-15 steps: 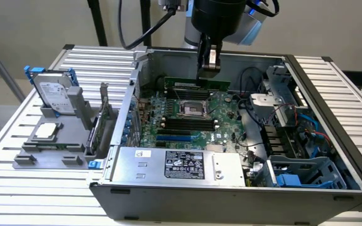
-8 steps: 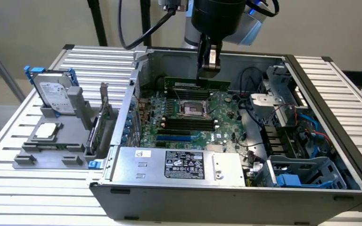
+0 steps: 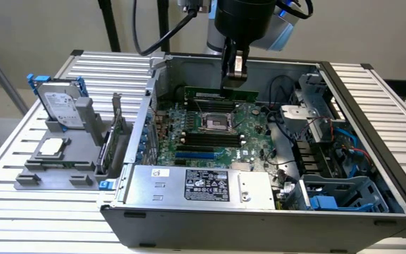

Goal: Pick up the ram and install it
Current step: 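Insert the ram into the slot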

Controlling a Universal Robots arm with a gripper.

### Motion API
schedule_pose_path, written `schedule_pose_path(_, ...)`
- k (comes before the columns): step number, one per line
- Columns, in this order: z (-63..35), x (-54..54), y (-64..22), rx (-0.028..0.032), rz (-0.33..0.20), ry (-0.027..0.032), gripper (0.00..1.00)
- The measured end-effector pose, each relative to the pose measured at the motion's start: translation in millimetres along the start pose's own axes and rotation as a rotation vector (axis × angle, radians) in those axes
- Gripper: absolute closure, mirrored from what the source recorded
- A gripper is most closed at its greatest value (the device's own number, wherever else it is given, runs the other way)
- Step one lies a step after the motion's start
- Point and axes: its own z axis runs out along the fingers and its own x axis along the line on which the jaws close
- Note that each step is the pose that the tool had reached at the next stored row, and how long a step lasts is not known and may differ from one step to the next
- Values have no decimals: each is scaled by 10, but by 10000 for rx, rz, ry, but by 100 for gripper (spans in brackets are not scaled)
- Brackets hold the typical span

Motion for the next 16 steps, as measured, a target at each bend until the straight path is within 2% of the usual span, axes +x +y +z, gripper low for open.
schedule_pose_path(4, 68, -46, 0, 0, 1, 1, 87)
schedule_pose_path(7, 143, -164, 2, 0, 0, 4, 87)
schedule_pose_path(10, 220, -280, 4, 1, 2, 45, 87)
schedule_pose_path(12, 259, -308, 17, 2, 3, 66, 87)
schedule_pose_path(16, 338, -308, 106, 3, -26, 73, 87)
